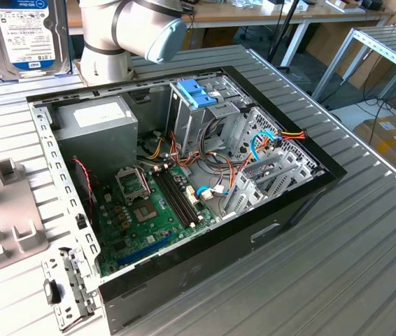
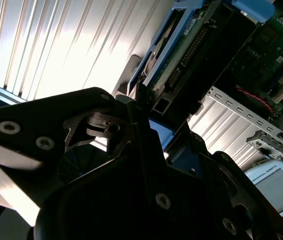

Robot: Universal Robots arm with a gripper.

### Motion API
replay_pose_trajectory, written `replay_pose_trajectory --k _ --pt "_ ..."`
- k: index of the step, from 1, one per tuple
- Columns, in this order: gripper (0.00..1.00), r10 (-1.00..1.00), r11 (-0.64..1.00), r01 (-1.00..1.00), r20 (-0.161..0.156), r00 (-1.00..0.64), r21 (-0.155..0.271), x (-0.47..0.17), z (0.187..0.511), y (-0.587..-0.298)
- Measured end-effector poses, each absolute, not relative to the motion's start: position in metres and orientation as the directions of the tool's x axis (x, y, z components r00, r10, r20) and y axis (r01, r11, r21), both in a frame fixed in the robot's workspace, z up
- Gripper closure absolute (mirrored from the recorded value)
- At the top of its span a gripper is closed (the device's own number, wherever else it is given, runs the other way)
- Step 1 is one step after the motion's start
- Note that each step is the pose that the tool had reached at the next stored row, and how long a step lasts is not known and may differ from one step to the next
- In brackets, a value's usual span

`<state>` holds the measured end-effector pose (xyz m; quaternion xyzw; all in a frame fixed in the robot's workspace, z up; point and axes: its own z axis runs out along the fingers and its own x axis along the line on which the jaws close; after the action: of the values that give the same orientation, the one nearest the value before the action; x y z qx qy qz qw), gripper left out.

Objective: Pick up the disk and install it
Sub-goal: 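Pick up the disk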

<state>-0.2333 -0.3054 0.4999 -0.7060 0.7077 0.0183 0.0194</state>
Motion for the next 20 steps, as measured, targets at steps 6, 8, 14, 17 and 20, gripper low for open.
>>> replay_pose_trajectory --k 6,8,14,17,20 --pt "0.63 -0.999 0.003 -1.000 -0.053 -0.002 -0.001 -0.219 0.500 -0.305" --pt "0.63 -0.999 0.002 -1.000 -0.053 -0.002 -0.001 -0.215 0.500 -0.305" --pt "0.63 -0.999 0.003 -1.000 -0.053 -0.003 -0.001 -0.202 0.500 -0.305" --pt "0.63 -0.999 0.003 -1.000 -0.053 -0.002 -0.001 -0.196 0.500 -0.305" --pt "0.63 -0.999 0.003 -1.000 -0.053 -0.002 -0.001 -0.189 0.500 -0.305"
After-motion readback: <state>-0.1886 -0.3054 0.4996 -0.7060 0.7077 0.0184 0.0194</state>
